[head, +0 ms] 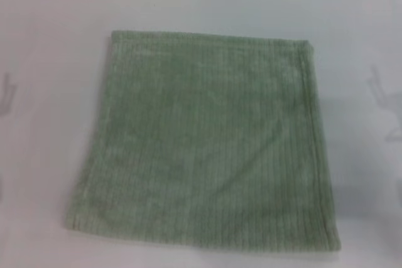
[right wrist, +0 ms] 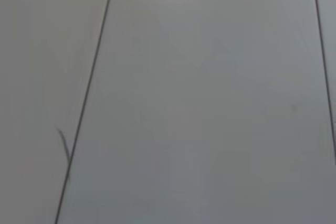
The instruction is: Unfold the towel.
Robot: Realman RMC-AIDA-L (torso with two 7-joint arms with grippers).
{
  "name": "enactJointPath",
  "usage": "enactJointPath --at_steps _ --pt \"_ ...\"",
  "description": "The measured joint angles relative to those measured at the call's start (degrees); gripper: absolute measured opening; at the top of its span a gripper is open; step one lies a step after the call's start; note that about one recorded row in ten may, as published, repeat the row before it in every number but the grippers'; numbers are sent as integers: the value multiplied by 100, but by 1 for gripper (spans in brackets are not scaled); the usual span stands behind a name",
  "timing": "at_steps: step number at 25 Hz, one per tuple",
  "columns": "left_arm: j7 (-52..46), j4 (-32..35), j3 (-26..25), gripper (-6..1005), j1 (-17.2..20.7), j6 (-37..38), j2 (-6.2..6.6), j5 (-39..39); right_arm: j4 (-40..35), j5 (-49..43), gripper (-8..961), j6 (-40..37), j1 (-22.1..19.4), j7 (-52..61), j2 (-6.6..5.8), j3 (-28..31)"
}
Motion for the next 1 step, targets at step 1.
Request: enactJointPath --at_steps 1 --pt "2 2 3 674 0 1 0 -2 6 43 773 24 -1 17 0 -4"
